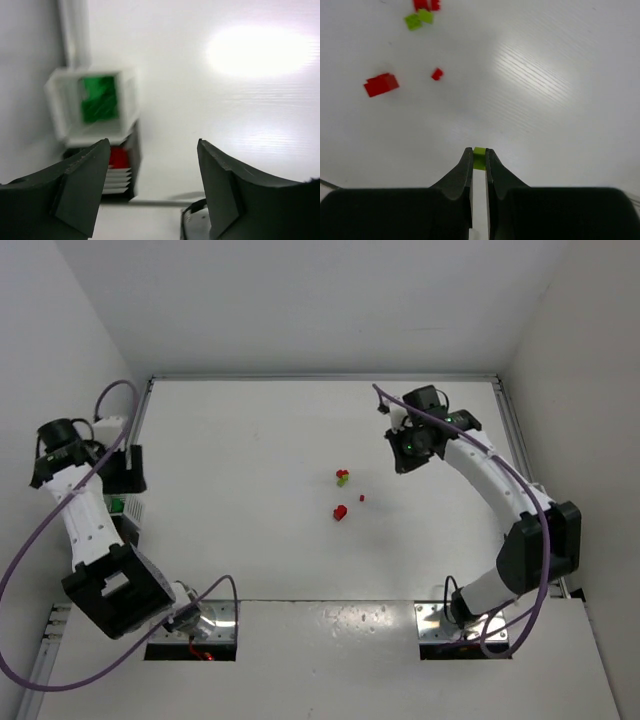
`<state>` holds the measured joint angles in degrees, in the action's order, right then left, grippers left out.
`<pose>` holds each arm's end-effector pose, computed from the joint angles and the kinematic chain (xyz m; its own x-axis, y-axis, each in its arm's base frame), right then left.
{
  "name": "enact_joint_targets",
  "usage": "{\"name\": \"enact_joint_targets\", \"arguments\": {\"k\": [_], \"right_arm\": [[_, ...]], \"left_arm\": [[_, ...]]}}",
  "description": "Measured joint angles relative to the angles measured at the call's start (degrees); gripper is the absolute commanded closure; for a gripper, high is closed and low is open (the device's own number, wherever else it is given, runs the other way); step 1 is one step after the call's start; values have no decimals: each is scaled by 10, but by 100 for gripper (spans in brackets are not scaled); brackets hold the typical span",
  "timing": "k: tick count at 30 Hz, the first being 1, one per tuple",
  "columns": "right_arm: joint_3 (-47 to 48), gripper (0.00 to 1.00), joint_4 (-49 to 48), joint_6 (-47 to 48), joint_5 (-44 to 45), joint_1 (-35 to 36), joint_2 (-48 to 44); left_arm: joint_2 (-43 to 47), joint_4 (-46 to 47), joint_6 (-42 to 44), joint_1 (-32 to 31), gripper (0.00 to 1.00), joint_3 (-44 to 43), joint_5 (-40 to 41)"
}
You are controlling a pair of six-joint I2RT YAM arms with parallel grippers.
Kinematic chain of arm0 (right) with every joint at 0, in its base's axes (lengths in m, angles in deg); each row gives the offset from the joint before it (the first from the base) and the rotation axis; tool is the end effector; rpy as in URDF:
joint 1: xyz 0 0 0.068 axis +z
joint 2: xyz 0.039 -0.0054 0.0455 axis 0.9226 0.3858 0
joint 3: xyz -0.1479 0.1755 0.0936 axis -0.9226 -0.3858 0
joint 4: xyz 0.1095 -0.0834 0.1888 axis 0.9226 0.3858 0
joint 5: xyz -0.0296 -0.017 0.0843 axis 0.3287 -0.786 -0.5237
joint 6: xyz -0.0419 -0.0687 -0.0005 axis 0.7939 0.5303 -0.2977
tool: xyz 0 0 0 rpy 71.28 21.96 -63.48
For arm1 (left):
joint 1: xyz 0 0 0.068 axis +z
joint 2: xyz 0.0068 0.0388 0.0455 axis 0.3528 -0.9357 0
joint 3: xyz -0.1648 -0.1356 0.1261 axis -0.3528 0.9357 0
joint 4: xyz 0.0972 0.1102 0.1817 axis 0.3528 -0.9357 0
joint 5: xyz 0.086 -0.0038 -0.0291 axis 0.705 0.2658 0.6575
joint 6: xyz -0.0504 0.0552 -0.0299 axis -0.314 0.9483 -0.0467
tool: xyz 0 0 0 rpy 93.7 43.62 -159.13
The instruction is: Sort the legos into containers by color
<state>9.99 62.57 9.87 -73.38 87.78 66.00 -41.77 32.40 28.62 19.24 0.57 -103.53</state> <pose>0.2897 0.1133 0.2339 -0.8148 -0.2980 -0.4973 -0.3753 0.9249 0.0609 0.2005 0.1411 0.2688 -0.8079 -0.1272 -0.5754 -0.1569 0.9876 0.0020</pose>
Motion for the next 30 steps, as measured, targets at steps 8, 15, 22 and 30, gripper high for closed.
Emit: {"name": "enact_joint_targets", "arguments": {"k": [8, 15, 22, 30], "right_arm": [[-60, 100, 42, 38, 102, -118, -91], [-95, 100, 78, 89, 188, -244, -195], [-135, 100, 97, 153, 218, -350, -252], [-166, 100, 99, 231, 206, -465, -256]], "left_arm": [[-1, 13, -97, -328, 27, -52, -29], [-75, 58, -183, -539, 27, -72, 6], [-135, 74, -211, -657, 27, -86, 43], [-154, 80, -221, -676, 28, -107, 75]]}}
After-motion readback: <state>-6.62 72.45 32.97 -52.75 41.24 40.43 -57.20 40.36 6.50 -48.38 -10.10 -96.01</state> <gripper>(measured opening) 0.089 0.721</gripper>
